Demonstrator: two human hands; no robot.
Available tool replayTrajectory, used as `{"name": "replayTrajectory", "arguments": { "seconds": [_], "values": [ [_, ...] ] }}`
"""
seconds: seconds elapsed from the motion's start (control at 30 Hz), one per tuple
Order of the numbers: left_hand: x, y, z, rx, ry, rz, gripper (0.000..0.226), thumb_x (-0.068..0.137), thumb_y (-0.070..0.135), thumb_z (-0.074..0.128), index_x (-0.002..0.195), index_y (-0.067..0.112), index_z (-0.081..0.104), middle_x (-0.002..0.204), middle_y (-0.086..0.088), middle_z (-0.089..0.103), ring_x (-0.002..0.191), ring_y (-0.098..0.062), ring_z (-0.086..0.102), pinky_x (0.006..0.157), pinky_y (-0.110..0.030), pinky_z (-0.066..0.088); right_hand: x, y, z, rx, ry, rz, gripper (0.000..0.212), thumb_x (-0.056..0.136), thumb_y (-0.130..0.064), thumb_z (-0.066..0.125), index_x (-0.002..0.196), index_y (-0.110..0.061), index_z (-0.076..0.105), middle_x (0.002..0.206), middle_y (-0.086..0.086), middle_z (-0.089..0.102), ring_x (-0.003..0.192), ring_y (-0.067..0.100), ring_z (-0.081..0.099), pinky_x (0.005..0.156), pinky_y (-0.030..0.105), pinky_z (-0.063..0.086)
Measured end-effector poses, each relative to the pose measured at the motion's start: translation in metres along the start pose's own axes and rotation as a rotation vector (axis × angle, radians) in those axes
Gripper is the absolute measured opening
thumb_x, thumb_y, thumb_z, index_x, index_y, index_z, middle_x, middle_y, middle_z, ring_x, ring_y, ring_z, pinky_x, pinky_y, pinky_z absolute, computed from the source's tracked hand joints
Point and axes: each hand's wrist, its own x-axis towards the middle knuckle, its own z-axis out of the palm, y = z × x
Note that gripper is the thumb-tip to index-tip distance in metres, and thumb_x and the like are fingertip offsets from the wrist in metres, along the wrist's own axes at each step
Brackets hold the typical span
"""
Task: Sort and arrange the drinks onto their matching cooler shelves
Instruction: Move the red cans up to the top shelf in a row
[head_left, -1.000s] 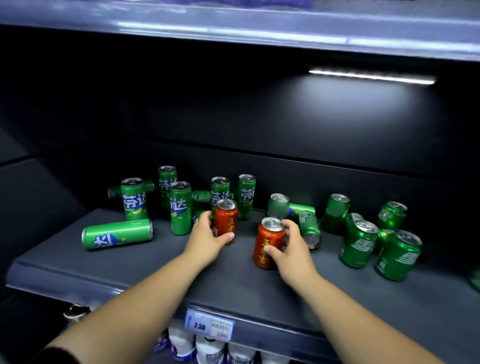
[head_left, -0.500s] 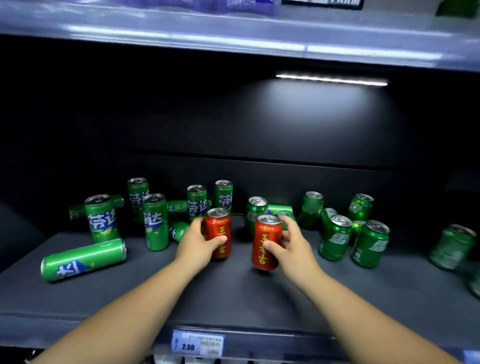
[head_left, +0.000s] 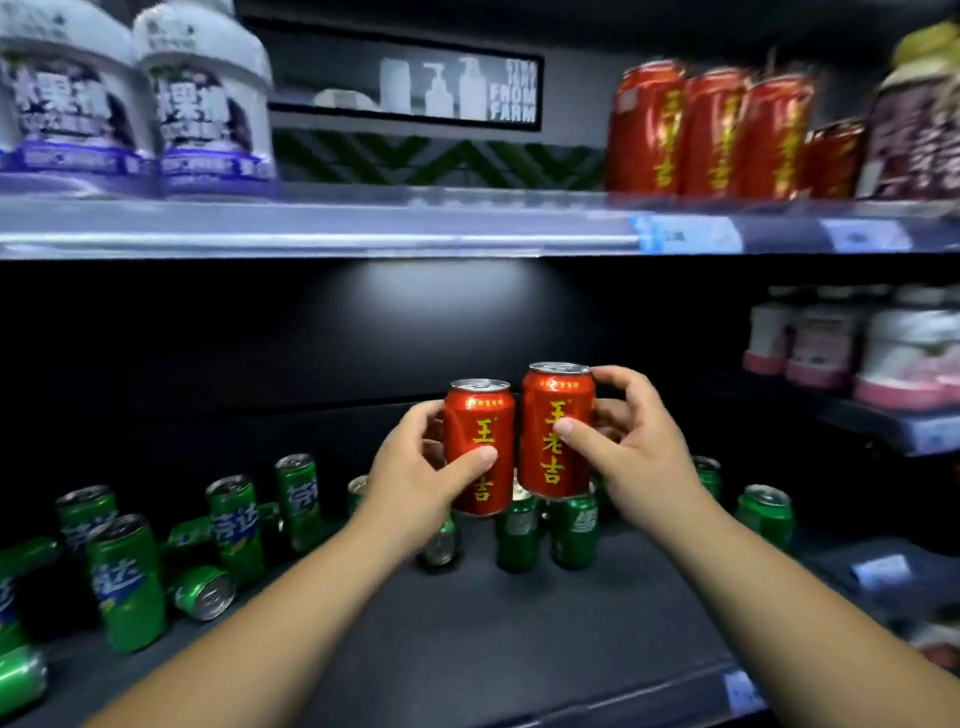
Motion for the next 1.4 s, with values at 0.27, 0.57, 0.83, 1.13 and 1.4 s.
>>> {"name": "replayTrajectory", "arguments": {
  "seconds": [0.27, 0.57, 0.83, 1.13, 1.4],
  "values": [
    [0.014, 0.118, 0.066, -0.05, -0.033, 0.288, 0.056, 0.062, 0.055, 0.075, 0.112, 0.036, 0.061, 0.106, 0.015, 0.071, 0.094, -0.005, 0.068, 0.084, -0.033, 0.054, 0.007, -0.091, -0.118, 0.014, 0.097, -0.211, 0.055, 0.068, -0.034, 0.089, 0.115, -0.034, 0.058, 0.104, -0.001, 0.077, 0.097, 0.016, 0.074, 0.079, 0.039, 0.06],
    [0.056, 0.204, 0.096, 0.014, 0.143, 0.435, 0.053, 0.062, 0.061, 0.071, 0.109, 0.038, 0.06, 0.103, 0.013, 0.071, 0.095, -0.005, 0.066, 0.087, -0.034, 0.053, 0.053, -0.135, -0.228, -0.053, 0.169, -0.348, 0.052, 0.066, -0.037, 0.08, 0.112, -0.035, 0.057, 0.103, 0.004, 0.077, 0.096, 0.02, 0.074, 0.082, 0.049, 0.061],
    [0.077, 0.242, 0.09, 0.159, 0.399, 0.423, 0.042, 0.084, 0.035, 0.073, 0.121, 0.028, 0.054, 0.107, 0.013, 0.062, 0.097, -0.002, 0.059, 0.075, -0.022, 0.047, 0.129, -0.144, -0.272, -0.122, 0.163, -0.369, 0.039, 0.085, -0.027, 0.08, 0.111, -0.038, 0.053, 0.112, 0.002, 0.068, 0.099, 0.02, 0.07, 0.075, 0.035, 0.059],
    [0.109, 0.255, 0.077, 0.231, 0.498, 0.287, 0.059, 0.088, 0.036, 0.071, 0.139, 0.018, 0.048, 0.126, -0.001, 0.059, 0.112, -0.02, 0.057, 0.085, -0.032, 0.049, 0.193, -0.145, -0.273, -0.129, 0.19, -0.304, 0.04, 0.089, -0.023, 0.077, 0.114, -0.032, 0.046, 0.108, -0.003, 0.064, 0.094, 0.016, 0.066, 0.078, 0.042, 0.06],
    [0.135, 0.255, 0.082, 0.42, 0.469, 0.198, 0.059, 0.086, 0.04, 0.073, 0.136, 0.019, 0.049, 0.12, -0.001, 0.059, 0.109, -0.021, 0.058, 0.091, -0.041, 0.052, 0.215, -0.119, -0.263, -0.163, 0.211, -0.192, 0.04, 0.089, -0.038, 0.073, 0.117, -0.037, 0.045, 0.113, -0.004, 0.062, 0.1, 0.022, 0.066, 0.088, 0.051, 0.058]
  ]
}}
